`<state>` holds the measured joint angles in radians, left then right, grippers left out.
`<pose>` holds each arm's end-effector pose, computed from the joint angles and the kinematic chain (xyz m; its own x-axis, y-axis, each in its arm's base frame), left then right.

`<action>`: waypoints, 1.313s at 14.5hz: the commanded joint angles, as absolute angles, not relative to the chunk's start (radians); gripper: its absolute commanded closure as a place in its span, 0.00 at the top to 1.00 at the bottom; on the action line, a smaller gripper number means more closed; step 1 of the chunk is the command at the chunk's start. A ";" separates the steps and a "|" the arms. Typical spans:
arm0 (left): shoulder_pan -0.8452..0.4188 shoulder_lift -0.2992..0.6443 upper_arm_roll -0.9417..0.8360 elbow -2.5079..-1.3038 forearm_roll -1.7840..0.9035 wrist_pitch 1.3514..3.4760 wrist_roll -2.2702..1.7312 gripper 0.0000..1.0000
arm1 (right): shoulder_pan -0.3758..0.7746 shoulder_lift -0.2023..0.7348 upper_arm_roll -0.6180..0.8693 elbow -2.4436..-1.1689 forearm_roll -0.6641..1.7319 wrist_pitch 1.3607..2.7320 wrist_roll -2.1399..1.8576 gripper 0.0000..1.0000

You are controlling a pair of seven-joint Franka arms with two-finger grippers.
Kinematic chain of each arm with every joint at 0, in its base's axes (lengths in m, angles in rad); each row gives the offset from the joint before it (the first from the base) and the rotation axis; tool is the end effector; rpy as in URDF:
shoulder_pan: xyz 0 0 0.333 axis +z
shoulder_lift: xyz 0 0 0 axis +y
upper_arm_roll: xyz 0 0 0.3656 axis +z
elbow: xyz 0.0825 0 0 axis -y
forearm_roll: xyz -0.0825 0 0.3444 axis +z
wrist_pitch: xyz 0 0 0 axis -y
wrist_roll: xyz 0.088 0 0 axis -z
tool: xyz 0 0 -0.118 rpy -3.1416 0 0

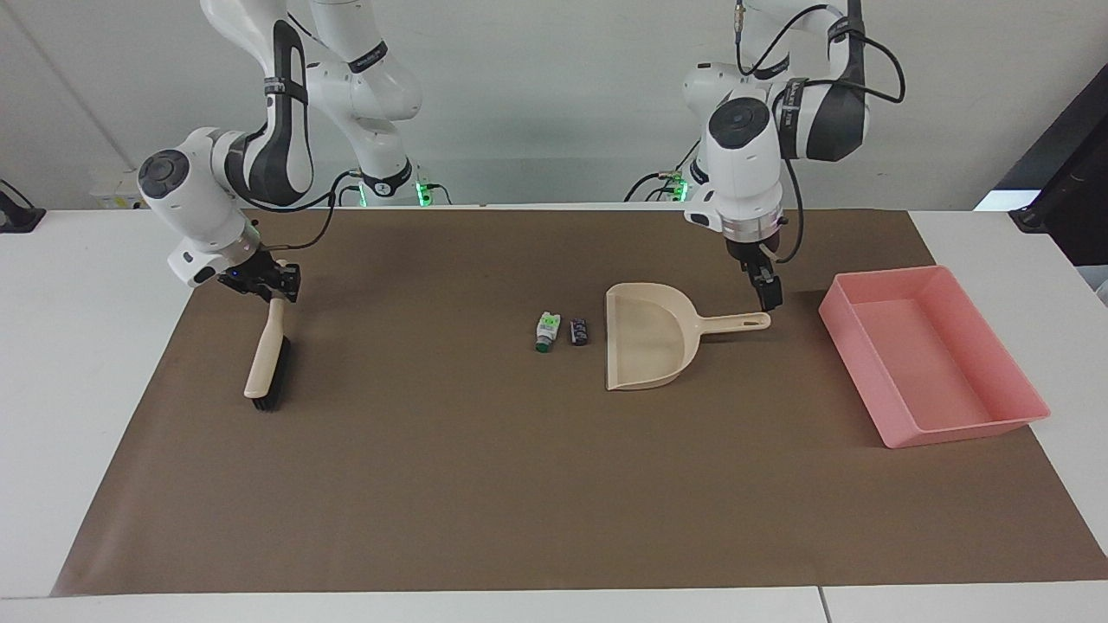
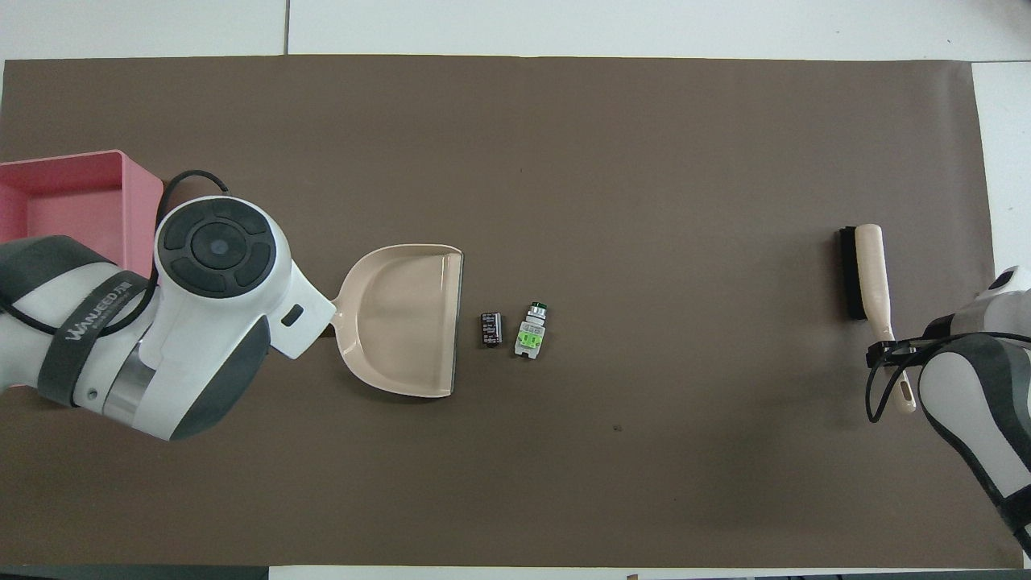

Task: Clean e-waste and dump in bin
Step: 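Reach the left gripper to the beige dustpan and grasp its rim, then grasp the wooden brush handle with the right gripper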

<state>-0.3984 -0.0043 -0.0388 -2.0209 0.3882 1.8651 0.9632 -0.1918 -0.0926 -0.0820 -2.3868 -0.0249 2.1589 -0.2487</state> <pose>0.4663 -0.1814 0.5008 0.0368 -0.9251 -0.3778 -0.9983 -0.0172 -0.0551 0.4159 -0.1185 0.4096 0.9910 -0.0074 -0.1338 -0.0105 -0.9997 -0.0225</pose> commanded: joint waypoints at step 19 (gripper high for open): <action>-0.468 0.127 -0.028 -2.132 0.414 2.039 0.784 0.54 | 0.338 -0.121 -0.057 -2.135 -0.037 1.790 0.229 0.00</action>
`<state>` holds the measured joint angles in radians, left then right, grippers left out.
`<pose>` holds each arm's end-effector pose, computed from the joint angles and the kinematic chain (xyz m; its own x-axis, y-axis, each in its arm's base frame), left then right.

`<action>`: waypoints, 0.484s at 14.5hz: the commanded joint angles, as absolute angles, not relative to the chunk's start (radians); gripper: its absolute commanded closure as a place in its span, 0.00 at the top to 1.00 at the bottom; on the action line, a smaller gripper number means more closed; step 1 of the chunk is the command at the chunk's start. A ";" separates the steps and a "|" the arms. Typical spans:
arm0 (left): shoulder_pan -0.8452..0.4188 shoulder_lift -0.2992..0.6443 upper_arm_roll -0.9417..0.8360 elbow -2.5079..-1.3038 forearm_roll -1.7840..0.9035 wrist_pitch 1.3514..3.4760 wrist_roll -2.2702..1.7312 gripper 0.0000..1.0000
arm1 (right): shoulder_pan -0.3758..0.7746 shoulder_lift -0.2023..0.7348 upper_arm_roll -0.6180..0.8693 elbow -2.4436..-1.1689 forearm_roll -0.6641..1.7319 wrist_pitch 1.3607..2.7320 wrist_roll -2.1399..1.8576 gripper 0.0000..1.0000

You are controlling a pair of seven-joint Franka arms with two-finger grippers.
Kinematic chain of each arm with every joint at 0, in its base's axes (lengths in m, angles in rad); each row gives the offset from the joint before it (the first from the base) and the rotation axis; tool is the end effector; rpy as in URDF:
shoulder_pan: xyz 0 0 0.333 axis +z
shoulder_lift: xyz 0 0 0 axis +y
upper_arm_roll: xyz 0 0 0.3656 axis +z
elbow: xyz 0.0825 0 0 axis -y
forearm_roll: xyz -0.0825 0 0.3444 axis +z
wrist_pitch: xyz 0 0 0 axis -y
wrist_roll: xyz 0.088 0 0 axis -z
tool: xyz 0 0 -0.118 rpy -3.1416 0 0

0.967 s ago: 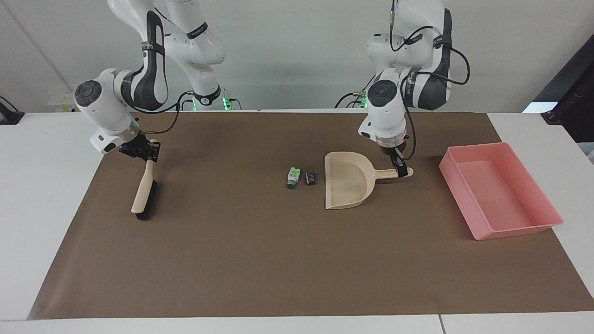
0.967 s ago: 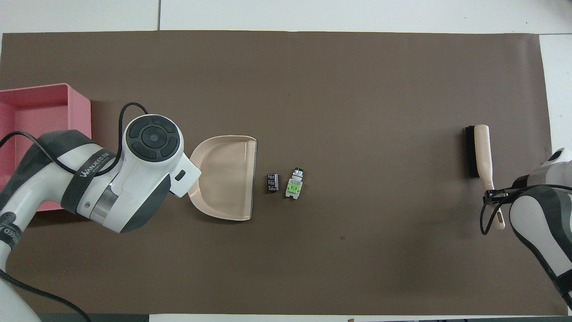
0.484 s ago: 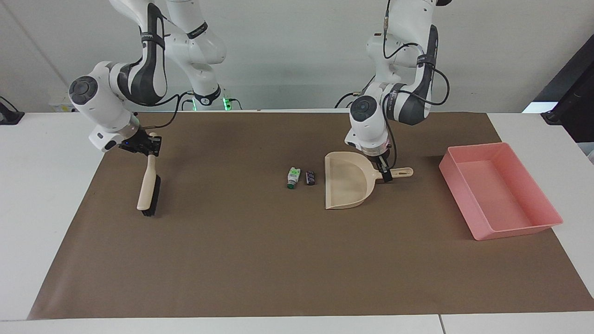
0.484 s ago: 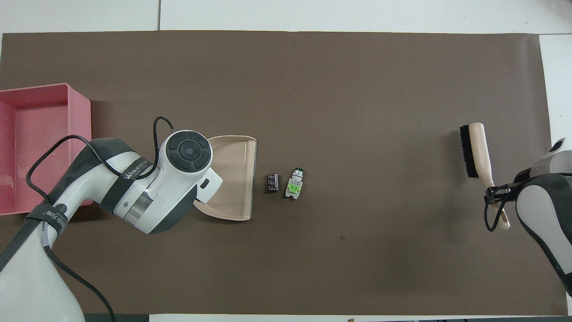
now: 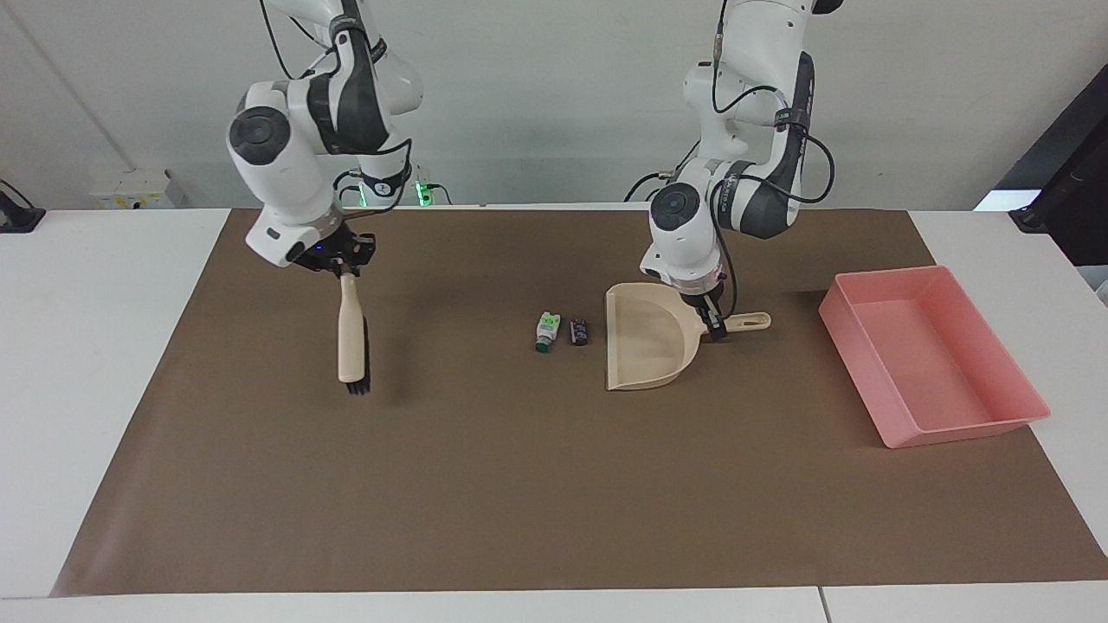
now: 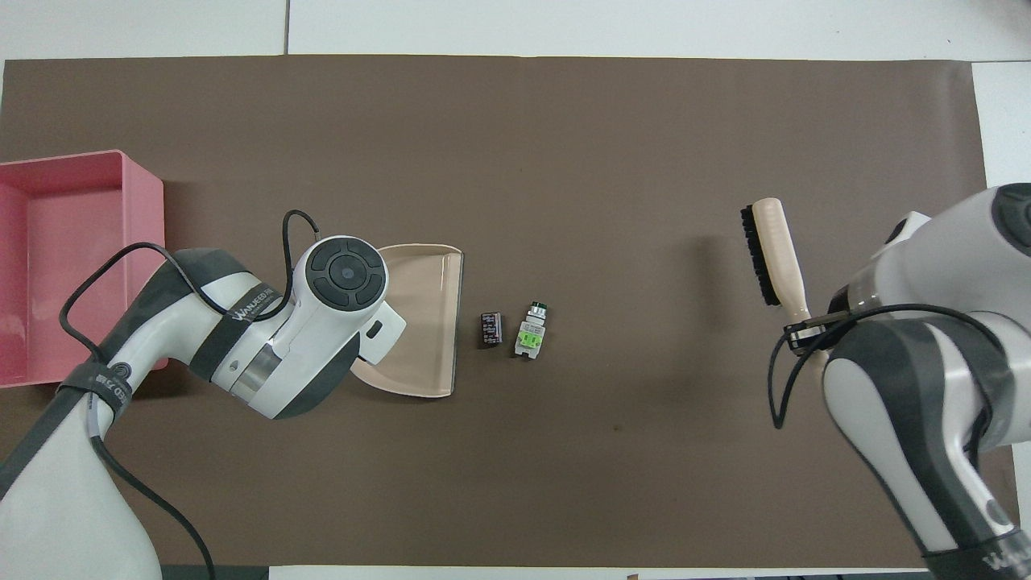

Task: Clean e-waste and dump in bin
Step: 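Grasp the wooden brush handle with the right gripper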

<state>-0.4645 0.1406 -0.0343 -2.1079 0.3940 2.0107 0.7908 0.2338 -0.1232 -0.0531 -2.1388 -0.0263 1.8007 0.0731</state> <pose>0.4643 -0.2221 0.4004 0.0677 -0.9173 -0.3924 -0.9977 -0.0641 -0.0223 0.4376 0.0765 0.4981 0.9710 0.1111 -0.2116 0.1206 -0.9922 0.0328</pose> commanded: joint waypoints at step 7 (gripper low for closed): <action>-0.446 0.117 -0.023 -2.117 0.414 2.020 0.787 0.00 | 0.635 -0.048 -0.052 -2.129 -0.018 1.845 0.593 0.00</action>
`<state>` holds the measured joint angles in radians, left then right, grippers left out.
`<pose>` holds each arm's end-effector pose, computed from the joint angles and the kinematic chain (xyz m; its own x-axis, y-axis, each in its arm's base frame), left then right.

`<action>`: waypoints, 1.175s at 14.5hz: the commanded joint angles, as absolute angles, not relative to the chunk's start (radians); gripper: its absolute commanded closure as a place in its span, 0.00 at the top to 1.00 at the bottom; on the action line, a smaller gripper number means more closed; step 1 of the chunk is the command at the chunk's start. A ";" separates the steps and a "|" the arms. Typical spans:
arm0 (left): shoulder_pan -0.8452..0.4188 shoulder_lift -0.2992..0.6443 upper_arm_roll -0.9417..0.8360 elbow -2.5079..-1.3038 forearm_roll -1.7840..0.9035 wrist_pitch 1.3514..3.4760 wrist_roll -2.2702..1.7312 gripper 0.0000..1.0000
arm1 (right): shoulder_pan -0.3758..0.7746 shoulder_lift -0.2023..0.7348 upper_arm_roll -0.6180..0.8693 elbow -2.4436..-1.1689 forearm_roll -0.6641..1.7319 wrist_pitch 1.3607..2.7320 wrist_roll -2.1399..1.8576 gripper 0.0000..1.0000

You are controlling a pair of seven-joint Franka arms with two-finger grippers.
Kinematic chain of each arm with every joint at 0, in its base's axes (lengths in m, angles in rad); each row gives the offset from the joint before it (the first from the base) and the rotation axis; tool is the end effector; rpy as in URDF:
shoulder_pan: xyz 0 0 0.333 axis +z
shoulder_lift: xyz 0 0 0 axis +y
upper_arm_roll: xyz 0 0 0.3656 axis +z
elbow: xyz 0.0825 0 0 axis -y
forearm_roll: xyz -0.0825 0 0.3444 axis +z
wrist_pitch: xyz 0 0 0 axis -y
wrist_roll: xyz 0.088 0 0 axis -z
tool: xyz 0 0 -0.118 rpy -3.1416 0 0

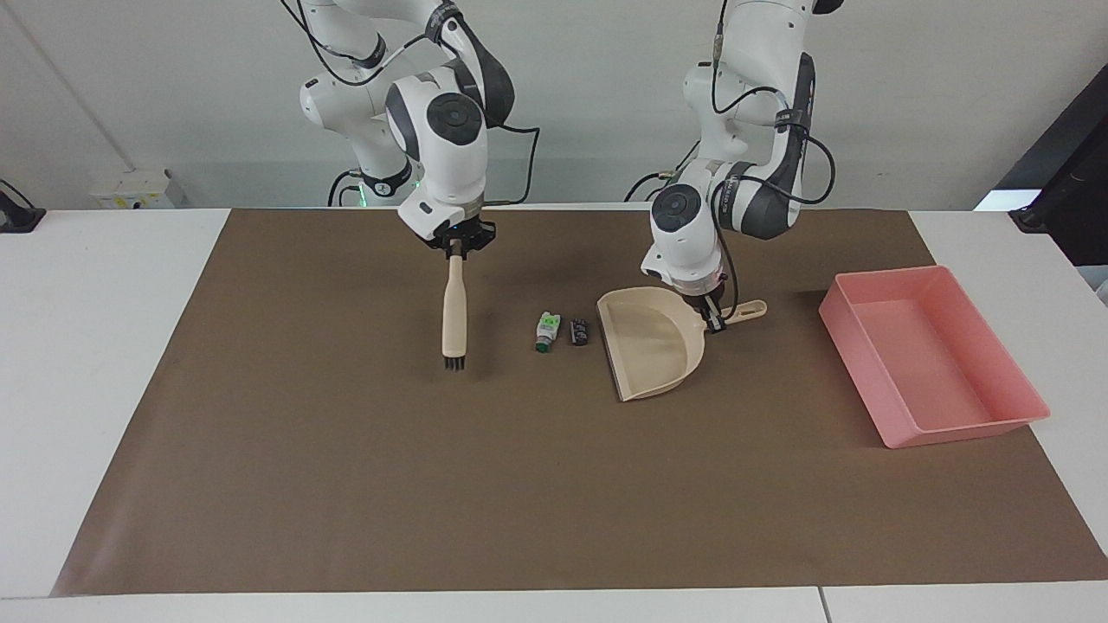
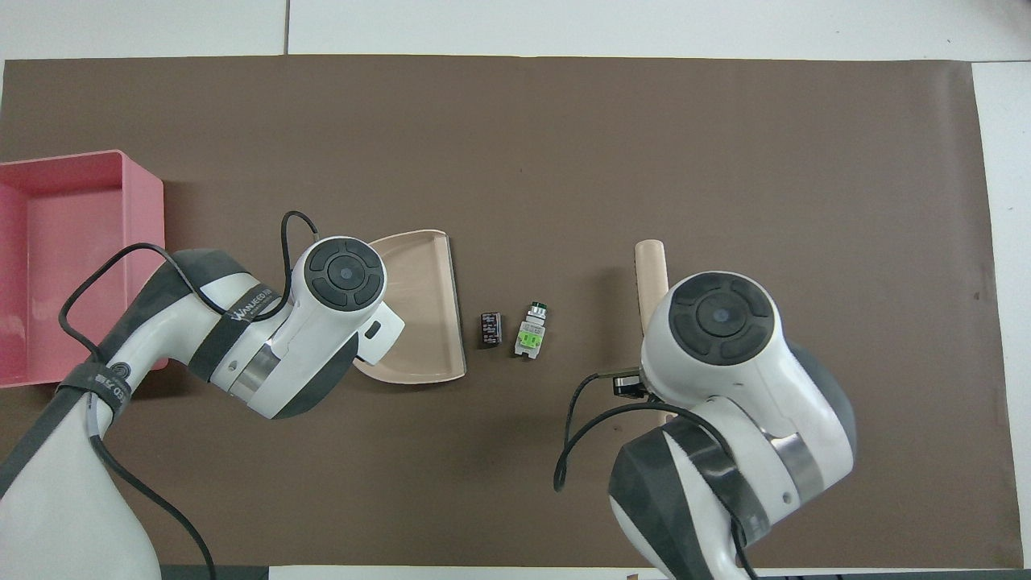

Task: Clean e-waste and dump in bin
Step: 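Grasp the wooden brush handle with the right gripper, then sweep the two small parts into the dustpan with the right gripper's brush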

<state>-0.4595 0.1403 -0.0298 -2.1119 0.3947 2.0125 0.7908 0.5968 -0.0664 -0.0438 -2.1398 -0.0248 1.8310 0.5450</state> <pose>0.4656 -0.2173 0.3991 0.0749 -0.9161 -0.3940 -0.9971 -0.0725 -0.0209 0.3900 0.2377 0.4740 0.9807 0.0035 -0.1956 0.0315 -0.9896 0.1406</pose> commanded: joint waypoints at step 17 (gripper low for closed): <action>-0.577 0.216 -0.026 -1.968 0.500 1.829 0.861 0.00 | 0.667 0.142 0.051 -2.068 0.087 1.945 0.428 0.00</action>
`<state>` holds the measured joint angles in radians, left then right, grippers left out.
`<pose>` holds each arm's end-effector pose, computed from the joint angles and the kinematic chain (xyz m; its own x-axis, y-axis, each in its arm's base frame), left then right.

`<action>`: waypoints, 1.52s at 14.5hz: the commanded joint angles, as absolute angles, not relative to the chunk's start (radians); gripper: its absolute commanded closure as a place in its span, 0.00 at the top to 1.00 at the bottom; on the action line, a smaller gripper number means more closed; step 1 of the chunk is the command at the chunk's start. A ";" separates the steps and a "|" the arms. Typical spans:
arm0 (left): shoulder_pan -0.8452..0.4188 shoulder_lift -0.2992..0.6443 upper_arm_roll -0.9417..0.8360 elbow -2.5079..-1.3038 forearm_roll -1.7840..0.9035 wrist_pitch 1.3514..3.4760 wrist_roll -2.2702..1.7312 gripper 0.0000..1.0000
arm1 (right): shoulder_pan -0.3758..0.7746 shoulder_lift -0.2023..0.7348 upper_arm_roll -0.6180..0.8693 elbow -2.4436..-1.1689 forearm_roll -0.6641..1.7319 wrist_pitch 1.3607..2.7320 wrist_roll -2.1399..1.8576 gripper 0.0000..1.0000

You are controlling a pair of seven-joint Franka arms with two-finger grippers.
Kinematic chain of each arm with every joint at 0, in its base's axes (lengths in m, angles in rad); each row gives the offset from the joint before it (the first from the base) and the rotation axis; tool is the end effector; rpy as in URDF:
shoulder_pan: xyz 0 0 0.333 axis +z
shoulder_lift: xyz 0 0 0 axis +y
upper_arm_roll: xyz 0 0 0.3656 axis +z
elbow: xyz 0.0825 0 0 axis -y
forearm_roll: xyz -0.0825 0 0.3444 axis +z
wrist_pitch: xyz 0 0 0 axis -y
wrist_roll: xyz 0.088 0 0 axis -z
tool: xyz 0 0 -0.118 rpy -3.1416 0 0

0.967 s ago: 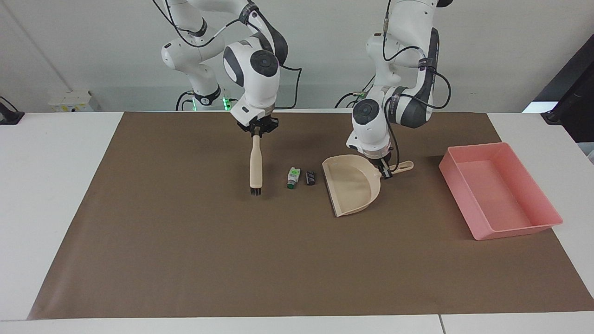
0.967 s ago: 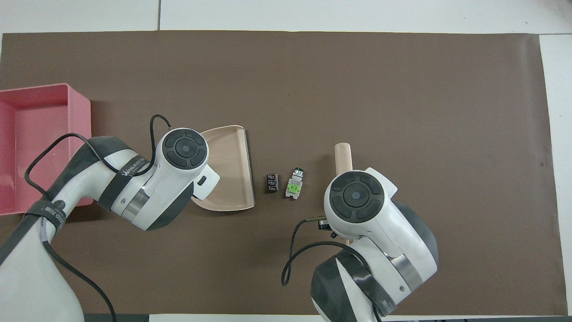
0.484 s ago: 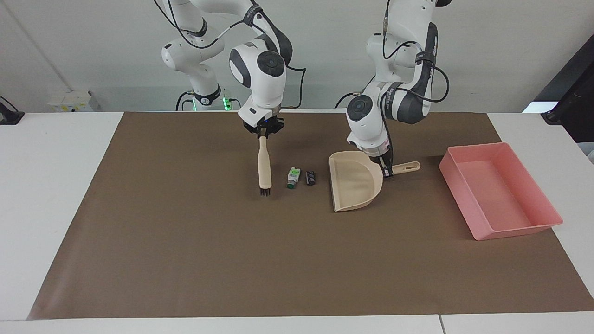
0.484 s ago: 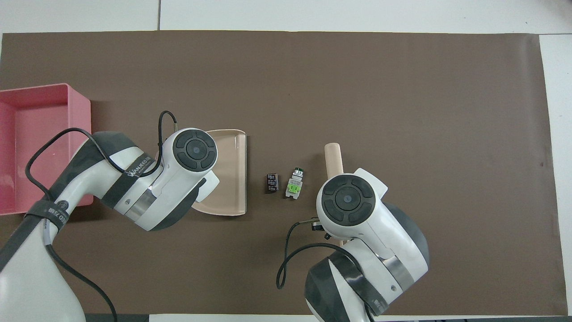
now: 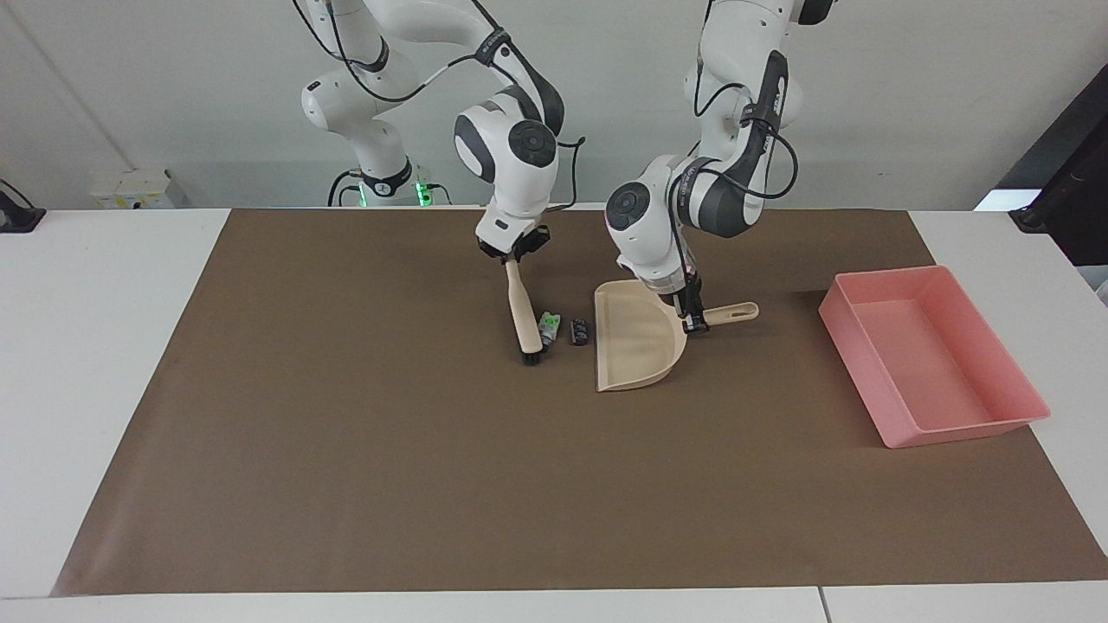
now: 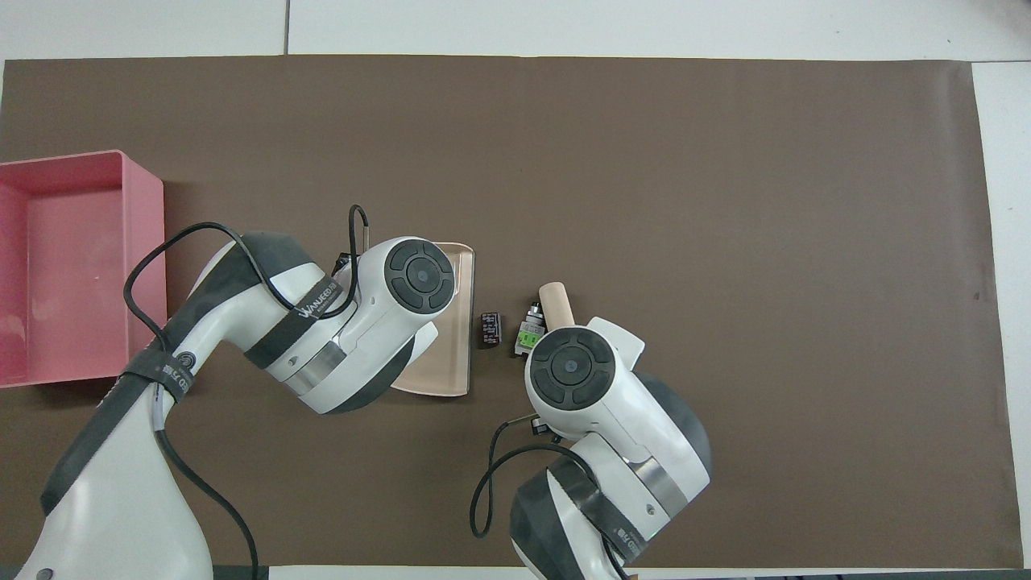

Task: Clean e-waste and dump in bin
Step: 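Sweep the two small parts into the dustpan with the right gripper's brush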

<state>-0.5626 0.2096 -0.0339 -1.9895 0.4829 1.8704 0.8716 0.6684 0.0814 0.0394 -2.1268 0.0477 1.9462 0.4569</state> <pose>0.4656 -0.2664 0.4055 -0.1111 -0.8545 -0.5074 -0.9933 0.1117 0.0294 0.3719 0.3226 0.4154 0.9451 0.2090 -0.2511 0.2348 -0.9690 0.0772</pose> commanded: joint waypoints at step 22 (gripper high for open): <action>-0.445 0.117 -0.031 -2.092 0.315 2.042 0.998 0.00 | 0.542 -0.118 0.081 -2.042 0.297 1.792 0.456 0.00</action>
